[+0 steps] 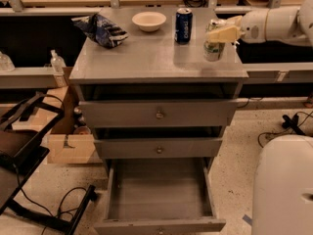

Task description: Pick 7up can from bottom drawer and place on counter

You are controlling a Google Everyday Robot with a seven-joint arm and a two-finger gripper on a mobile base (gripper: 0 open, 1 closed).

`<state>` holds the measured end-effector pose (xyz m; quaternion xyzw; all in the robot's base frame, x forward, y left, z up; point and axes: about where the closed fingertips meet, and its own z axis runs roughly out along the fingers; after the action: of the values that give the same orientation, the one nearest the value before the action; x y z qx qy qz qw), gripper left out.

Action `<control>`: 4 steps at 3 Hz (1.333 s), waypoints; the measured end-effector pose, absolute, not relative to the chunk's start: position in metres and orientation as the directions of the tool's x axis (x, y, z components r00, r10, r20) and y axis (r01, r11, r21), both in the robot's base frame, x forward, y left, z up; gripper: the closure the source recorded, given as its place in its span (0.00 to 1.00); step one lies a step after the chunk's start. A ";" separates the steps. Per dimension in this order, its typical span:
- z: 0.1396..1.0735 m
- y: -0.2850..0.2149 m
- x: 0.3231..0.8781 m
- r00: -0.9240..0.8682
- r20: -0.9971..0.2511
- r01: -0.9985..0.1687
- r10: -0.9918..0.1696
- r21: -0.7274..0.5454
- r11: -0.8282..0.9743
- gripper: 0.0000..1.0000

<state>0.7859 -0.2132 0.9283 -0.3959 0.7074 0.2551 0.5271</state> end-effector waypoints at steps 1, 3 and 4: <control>0.900 -0.208 0.796 -0.128 -0.953 -0.842 -0.275 -0.042 0.538 1.00; 0.895 -0.200 0.799 -0.133 -0.952 -0.847 -0.275 -0.035 0.530 0.50; 0.893 -0.197 0.800 -0.134 -0.952 -0.850 -0.275 -0.032 0.526 0.27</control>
Offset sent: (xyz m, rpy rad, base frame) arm 0.0089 0.0043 -0.0239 0.0169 0.0032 0.0197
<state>0.8003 -0.1969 0.8935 -0.4012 0.7009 0.2755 0.5214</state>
